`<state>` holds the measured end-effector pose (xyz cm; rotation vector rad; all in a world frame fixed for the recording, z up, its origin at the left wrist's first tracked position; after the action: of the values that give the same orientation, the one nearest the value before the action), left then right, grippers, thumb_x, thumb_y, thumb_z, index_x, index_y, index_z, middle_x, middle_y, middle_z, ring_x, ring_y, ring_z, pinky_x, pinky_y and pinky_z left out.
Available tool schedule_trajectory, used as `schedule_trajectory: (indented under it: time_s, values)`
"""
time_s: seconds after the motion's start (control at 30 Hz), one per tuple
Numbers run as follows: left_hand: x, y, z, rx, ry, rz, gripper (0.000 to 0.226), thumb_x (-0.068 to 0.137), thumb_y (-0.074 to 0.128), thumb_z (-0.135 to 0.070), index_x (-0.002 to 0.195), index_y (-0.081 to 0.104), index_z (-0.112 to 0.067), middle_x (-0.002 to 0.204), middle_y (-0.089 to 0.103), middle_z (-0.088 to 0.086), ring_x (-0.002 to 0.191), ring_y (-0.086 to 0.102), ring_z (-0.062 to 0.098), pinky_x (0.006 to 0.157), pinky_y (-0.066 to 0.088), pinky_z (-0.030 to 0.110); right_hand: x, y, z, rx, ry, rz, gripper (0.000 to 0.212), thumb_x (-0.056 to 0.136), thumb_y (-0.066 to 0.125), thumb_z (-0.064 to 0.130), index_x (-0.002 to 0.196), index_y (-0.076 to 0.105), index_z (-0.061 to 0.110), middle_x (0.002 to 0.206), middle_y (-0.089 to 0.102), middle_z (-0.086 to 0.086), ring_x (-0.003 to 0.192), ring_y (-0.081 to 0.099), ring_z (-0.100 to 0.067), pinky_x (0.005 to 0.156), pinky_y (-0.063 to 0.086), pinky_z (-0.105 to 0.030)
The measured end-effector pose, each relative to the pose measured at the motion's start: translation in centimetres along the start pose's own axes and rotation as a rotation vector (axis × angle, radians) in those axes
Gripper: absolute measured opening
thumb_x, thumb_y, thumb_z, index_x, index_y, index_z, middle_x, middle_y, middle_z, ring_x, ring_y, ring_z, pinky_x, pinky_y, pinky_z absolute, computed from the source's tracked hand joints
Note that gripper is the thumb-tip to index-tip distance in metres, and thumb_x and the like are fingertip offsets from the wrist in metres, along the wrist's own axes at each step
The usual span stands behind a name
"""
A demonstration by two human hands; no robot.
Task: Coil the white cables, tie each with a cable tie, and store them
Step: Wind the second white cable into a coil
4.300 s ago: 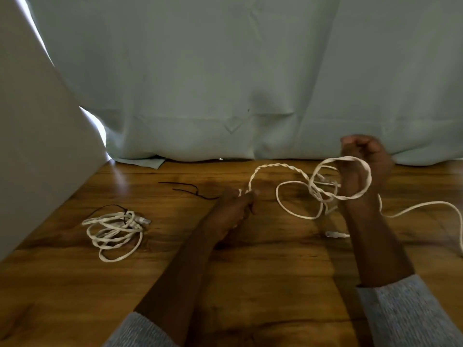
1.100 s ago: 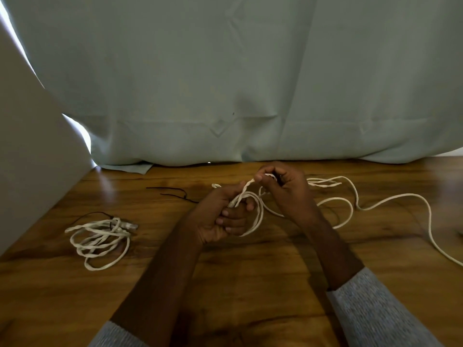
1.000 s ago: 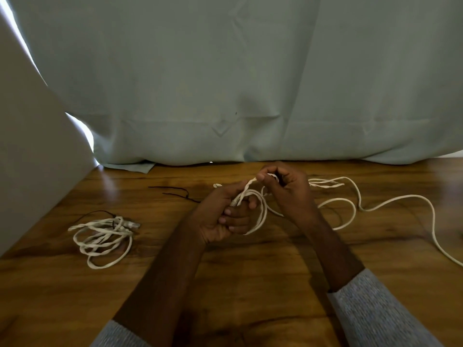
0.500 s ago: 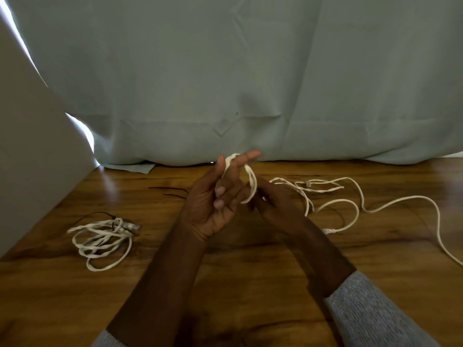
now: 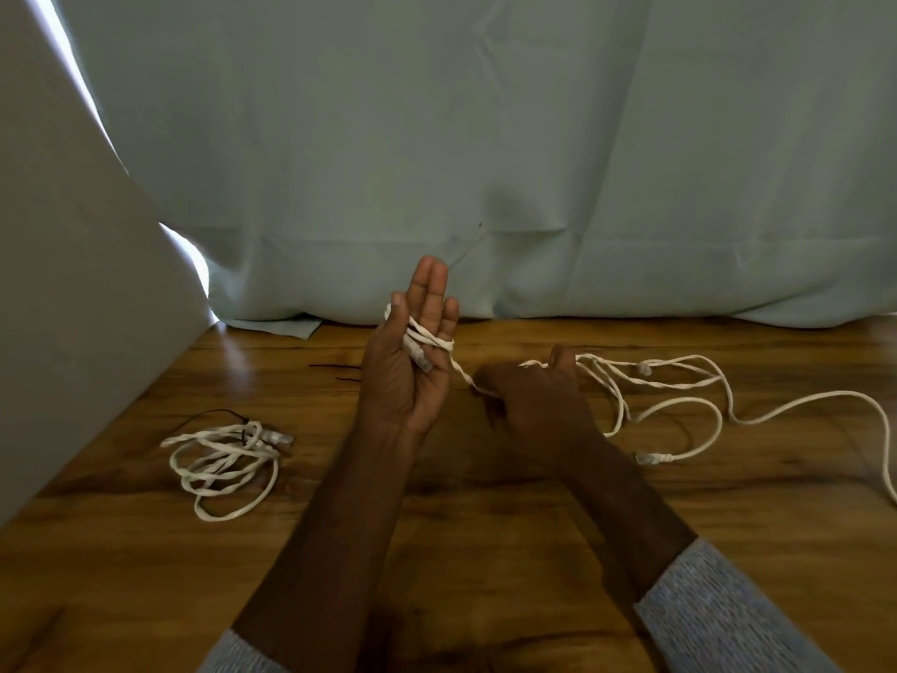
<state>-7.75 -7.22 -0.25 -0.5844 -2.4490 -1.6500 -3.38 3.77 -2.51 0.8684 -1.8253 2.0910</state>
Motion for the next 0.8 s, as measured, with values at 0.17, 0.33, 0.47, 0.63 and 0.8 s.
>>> schedule_trajectory:
  time_s: [0.17, 0.33, 0.47, 0.63, 0.8]
  values:
    - [0.4, -2.6, 0.1, 0.513, 0.108, -0.156, 0.043, 0.107, 0.037, -0.017, 0.147, 0.034, 0.000, 0.109, 0.073, 0.010, 0.103, 0.072, 0.021, 0.084, 0.058, 0.029, -0.1, 0.3, 1.7, -0.049, -0.126, 0.053, 0.037, 0.077, 0.043, 0.040, 0.095, 0.075, 0.035, 0.071, 0.069, 0.004, 0.077, 0.067, -0.021, 0.103, 0.028, -0.060]
    - [-0.7, -0.4, 1.0, 1.549, 0.425, 0.097, 0.034, 0.104, 0.047, -0.014, 0.135, 0.047, -0.003, 0.093, 0.072, 0.010, 0.078, 0.069, 0.017, 0.071, 0.052, 0.029, -0.6, -1.1, 2.8, 0.032, -0.194, -0.011, 0.022, 0.067, 0.062, 0.033, 0.086, 0.072, 0.030, 0.073, 0.069, 0.008, 0.076, 0.067, -0.019, 0.098, 0.034, -0.063]
    - [-0.5, -0.7, 2.6, 1.940, 0.524, 0.206, 0.029, 0.101, 0.045, -0.023, 0.103, 0.060, 0.001, 0.103, 0.063, 0.018, 0.096, 0.059, 0.032, 0.086, 0.048, 0.042, -0.3, -3.5, 0.6, 0.083, -0.153, -0.097, 0.009, 0.071, 0.062, 0.038, 0.073, 0.066, 0.030, 0.066, 0.062, 0.011, 0.072, 0.061, -0.016, 0.088, 0.038, -0.050]
    - [0.0, -2.8, 3.2, 1.859, 0.330, 0.213, 0.041, 0.099, 0.040, -0.037, 0.078, 0.056, -0.005, 0.072, 0.056, 0.007, 0.066, 0.054, 0.022, 0.059, 0.038, 0.035, -1.0, -1.7, -3.1, 0.320, -0.064, 0.127, 0.028, 0.078, 0.062, 0.058, 0.079, 0.073, 0.032, 0.083, 0.059, 0.016, 0.078, 0.058, -0.001, 0.083, 0.044, -0.042]
    - [-1.2, -3.8, 5.9, 1.656, -0.197, 0.238, 0.063, 0.103, 0.040, -0.049, 0.085, 0.063, 0.007, 0.063, 0.056, 0.006, 0.051, 0.050, 0.008, 0.054, 0.041, 0.027, -1.8, 0.1, -4.5, 0.706, 0.030, 0.270, 0.024, 0.089, 0.066, 0.045, 0.082, 0.076, 0.025, 0.092, 0.066, 0.004, 0.088, 0.066, -0.015, 0.077, 0.054, -0.048]
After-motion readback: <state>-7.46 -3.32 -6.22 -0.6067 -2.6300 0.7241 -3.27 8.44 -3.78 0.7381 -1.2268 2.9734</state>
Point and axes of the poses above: each hand's wrist, its own x-axis towards the middle knuckle, its own y-axis out of the palm, z = x × y, the point moved 10 cm from there along x, towards the middle knuckle
